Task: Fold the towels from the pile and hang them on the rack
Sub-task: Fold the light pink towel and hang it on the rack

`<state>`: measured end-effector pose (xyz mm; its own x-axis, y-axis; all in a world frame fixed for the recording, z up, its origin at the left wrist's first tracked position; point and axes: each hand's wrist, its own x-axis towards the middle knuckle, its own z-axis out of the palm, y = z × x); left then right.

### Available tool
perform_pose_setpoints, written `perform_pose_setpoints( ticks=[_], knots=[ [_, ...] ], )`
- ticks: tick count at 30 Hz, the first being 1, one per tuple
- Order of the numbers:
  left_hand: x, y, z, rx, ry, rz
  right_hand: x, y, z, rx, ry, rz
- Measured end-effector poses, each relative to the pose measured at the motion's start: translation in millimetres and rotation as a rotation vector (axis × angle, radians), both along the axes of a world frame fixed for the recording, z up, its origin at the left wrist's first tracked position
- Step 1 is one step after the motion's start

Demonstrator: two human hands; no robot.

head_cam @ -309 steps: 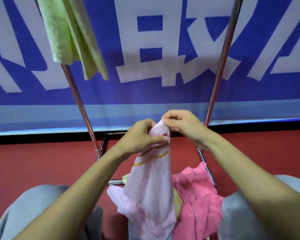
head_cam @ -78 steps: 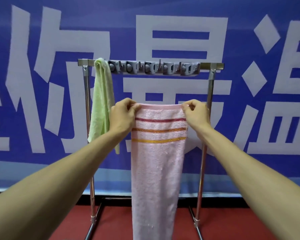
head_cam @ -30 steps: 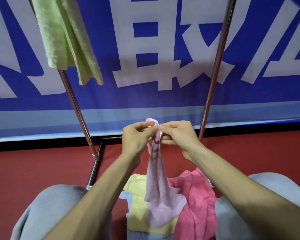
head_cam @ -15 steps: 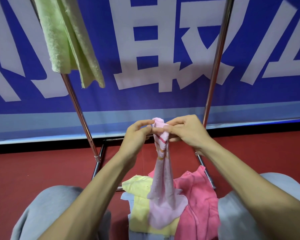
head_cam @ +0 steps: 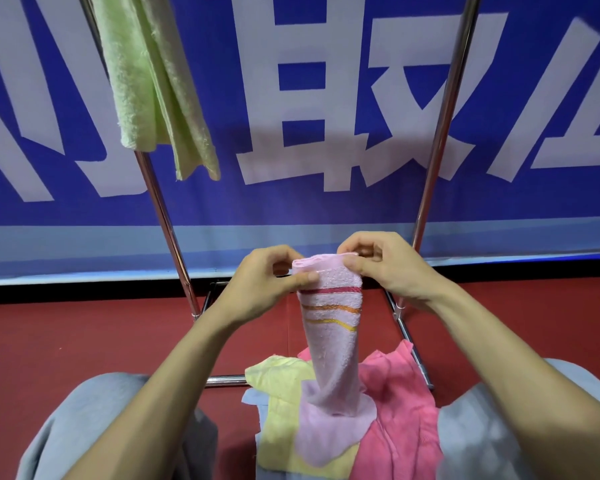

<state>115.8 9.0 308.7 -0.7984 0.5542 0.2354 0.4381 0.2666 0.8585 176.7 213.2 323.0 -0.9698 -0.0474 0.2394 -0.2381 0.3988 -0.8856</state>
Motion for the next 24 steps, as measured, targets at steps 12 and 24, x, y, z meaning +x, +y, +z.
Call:
perform_pose_setpoints(
  ticks=[12,24],
  knots=[
    [10.6,13.1,1.6,0.331,-0.289,-0.061,-8.1,-0.2,-13.6,-0.109,-0.057,-0.088],
    [10.8,11.5,18.7,0.273,-0.200,0.002,-4.2,-3.2,12.4,-0.089,0.024,-0.311]
  ],
)
